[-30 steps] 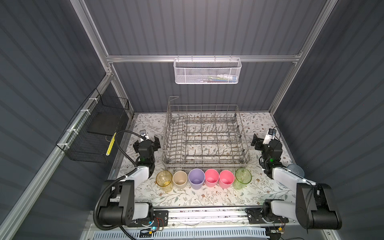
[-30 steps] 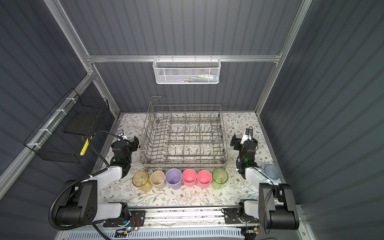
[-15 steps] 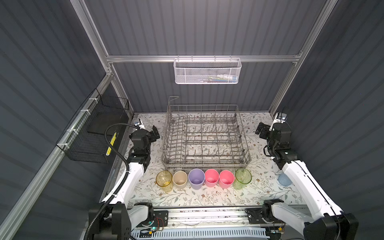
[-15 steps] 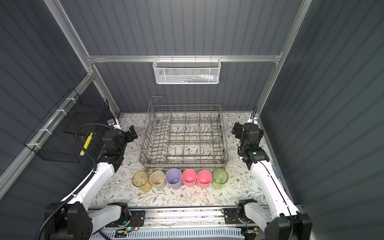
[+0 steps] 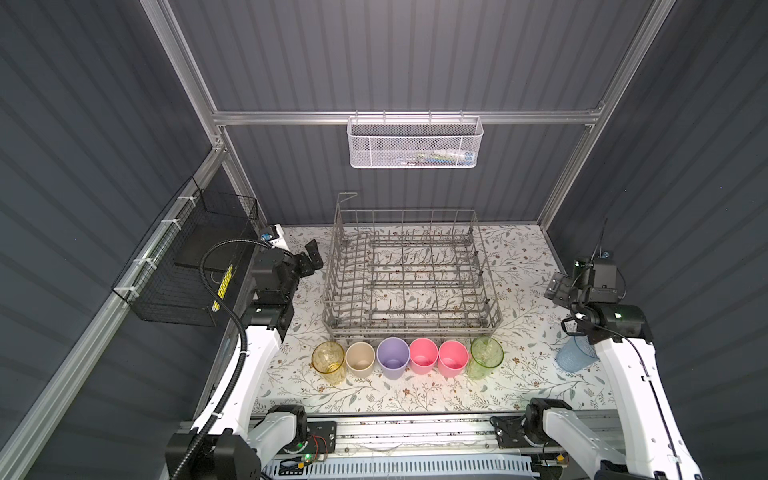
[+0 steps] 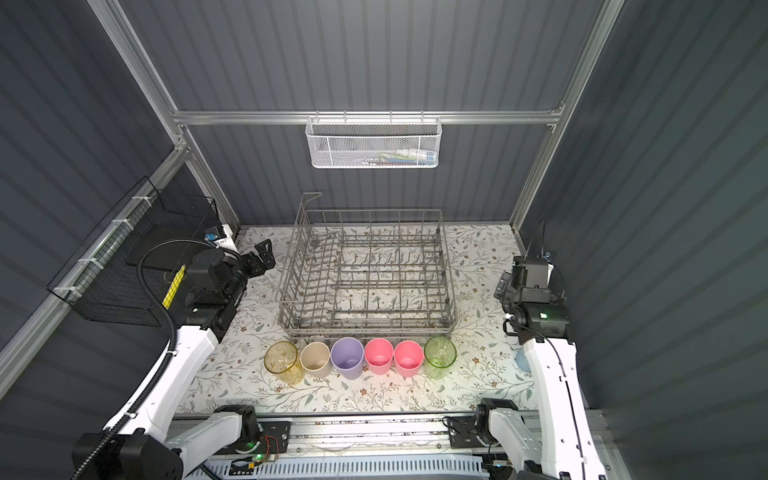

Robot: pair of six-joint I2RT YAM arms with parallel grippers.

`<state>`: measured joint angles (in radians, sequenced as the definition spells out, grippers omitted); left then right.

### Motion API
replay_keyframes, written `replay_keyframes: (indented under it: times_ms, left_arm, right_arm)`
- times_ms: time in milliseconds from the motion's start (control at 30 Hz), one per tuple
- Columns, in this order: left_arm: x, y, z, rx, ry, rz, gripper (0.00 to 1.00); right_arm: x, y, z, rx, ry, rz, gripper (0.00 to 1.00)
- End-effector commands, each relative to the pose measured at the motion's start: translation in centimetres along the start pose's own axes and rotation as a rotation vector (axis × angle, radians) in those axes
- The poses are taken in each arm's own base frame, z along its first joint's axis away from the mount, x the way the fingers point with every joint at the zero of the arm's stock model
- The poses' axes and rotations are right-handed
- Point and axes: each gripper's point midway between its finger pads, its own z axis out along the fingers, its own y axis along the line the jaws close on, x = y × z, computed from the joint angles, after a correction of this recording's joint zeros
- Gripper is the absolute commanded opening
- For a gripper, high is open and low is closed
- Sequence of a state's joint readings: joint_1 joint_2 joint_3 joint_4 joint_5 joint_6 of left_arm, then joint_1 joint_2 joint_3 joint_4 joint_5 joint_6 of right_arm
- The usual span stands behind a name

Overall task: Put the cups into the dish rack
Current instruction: 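Reach the right gripper down to the translucent blue cup while the left arm rises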

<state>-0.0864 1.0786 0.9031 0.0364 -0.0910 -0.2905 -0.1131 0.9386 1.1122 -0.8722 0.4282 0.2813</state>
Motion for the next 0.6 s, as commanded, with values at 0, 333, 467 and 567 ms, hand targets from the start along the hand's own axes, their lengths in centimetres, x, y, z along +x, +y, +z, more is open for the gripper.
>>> replay_keyframes:
  times_ms: [0, 333, 467, 567]
  left_arm:
    - [0.1, -1.1, 0.0, 0.052, 0.023, -0.017, 1.0]
    - [0.8, -2.0, 0.9, 0.105, 0.044, -0.025, 1.0]
    - [0.9, -2.4, 1.1, 0.129, 0.051, -0.027, 1.0]
    - [0.5, -2.6, 1.0, 0.135, 0.051, -0.026, 1.0]
  right_arm:
    - [2.9, -0.9, 0.1, 0.002, 0.137, 0.006, 0.97]
    - [5.9, -3.5, 2.3, 0.106, 0.25, 0.089, 0.93]
    - [5.8, -4.1, 2.6, 0.14, 0.254, 0.089, 0.93]
    - [6.3, -4.4, 2.8, 0.165, 0.295, 0.098, 0.93]
